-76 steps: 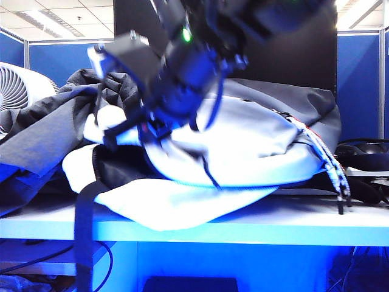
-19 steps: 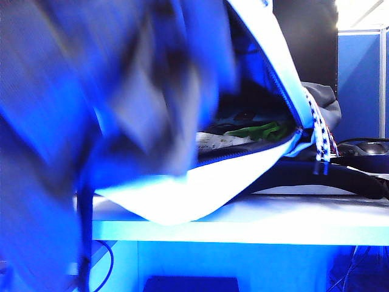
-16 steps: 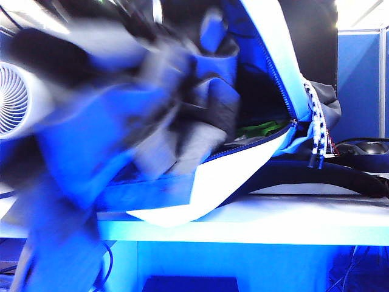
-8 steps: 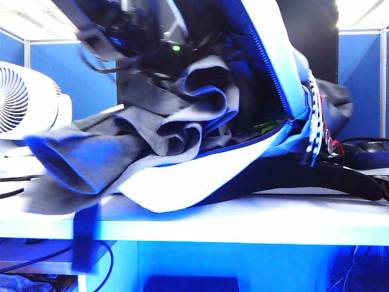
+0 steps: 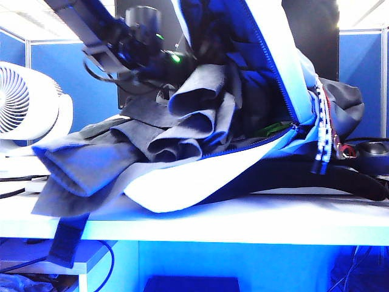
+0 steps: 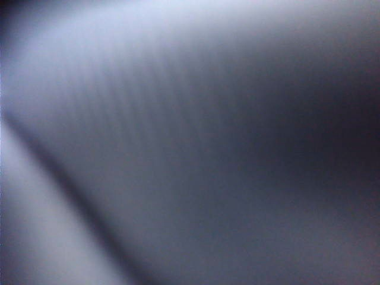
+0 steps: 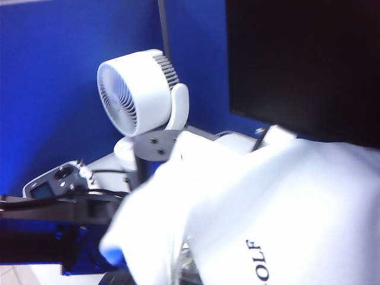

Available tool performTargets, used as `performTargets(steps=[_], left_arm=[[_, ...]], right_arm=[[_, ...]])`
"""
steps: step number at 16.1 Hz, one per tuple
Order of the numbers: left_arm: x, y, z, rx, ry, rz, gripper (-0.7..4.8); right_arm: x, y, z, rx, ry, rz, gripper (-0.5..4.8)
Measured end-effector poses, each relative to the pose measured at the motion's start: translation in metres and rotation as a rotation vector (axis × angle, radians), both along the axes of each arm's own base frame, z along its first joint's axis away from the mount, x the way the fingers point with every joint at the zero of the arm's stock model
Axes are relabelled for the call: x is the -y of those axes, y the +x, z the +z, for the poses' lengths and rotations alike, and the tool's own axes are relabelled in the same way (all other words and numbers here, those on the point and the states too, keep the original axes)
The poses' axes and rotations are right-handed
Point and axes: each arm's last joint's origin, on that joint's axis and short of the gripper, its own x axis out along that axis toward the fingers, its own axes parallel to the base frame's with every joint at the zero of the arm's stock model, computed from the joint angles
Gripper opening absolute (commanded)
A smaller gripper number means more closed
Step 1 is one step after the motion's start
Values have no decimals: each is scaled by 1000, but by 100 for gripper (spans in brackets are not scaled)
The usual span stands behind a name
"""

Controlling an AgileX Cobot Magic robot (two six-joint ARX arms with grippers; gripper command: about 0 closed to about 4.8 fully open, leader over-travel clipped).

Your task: Put the gray clothes into the backpack.

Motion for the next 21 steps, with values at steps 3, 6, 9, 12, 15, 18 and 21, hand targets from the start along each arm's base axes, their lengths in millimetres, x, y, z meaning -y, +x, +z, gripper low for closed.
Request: performTargets(steps=[3, 6, 9, 12, 15, 18, 21], left_arm=[[-19, -9, 27, -18, -8, -221, 479], [-58, -14, 61, -43, -1, -291, 479], [-101, -15, 72, -160, 17, -369, 479], [-142, -11, 73, -223, 5, -398, 479], [-157, -10, 74, -266, -4, -464, 479], [-164, -10, 72, -312, -12, -482, 479], [-137, -21, 63, -287, 11, -546, 479]], right_arm=[[9, 7, 2, 7, 20, -20, -5], [6, 17, -6, -24, 10, -17, -5], [-6, 27, -17, -46, 2, 43, -5], [-12, 35, -21, -22, 18, 50, -5], [-18, 44, -23, 2, 34, 31, -5], [-22, 55, -29, 2, 65, 23, -5], [-22, 69, -37, -21, 128, -27, -5]])
